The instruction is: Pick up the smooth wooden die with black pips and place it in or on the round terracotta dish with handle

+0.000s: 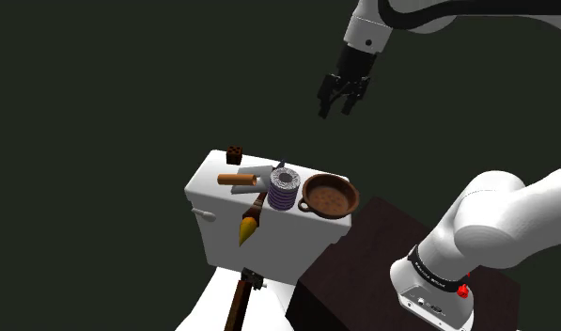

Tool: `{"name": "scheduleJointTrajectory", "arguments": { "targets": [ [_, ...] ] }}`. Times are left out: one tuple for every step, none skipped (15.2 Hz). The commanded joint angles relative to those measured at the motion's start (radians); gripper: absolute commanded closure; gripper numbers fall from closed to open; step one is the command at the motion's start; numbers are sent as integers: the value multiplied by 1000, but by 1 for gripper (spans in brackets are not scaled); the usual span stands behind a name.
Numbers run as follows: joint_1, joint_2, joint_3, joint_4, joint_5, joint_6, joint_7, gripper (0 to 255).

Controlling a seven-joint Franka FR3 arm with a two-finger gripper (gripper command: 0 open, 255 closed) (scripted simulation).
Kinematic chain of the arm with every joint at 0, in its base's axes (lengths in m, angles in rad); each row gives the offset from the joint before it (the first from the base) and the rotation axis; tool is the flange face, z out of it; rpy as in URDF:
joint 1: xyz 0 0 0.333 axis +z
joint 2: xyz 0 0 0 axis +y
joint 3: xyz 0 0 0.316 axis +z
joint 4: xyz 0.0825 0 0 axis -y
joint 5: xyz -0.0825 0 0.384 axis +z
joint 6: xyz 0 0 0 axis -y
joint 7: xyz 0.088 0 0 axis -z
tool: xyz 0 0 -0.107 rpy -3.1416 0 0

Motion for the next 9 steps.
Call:
{"name": "scheduleJointTrajectory", "arguments": {
  "targets": [
    [9, 70, 17, 12, 1, 57, 7, 0],
    [12, 105, 24, 23, 0, 81, 10, 0],
    [15, 142, 31, 35, -1, 104, 13, 0],
    [18, 179, 38, 49, -3, 125, 16, 0],
    [21, 216, 44, 64, -6, 146, 19, 0],
    [23, 253, 50, 80, -9, 166, 23, 0],
    [26, 291, 56, 97, -12, 185, 27, 0],
    [28, 328, 62, 116, -17, 203, 31, 0],
    [31, 366, 68, 135, -22, 220, 36, 0]
  ]
}}
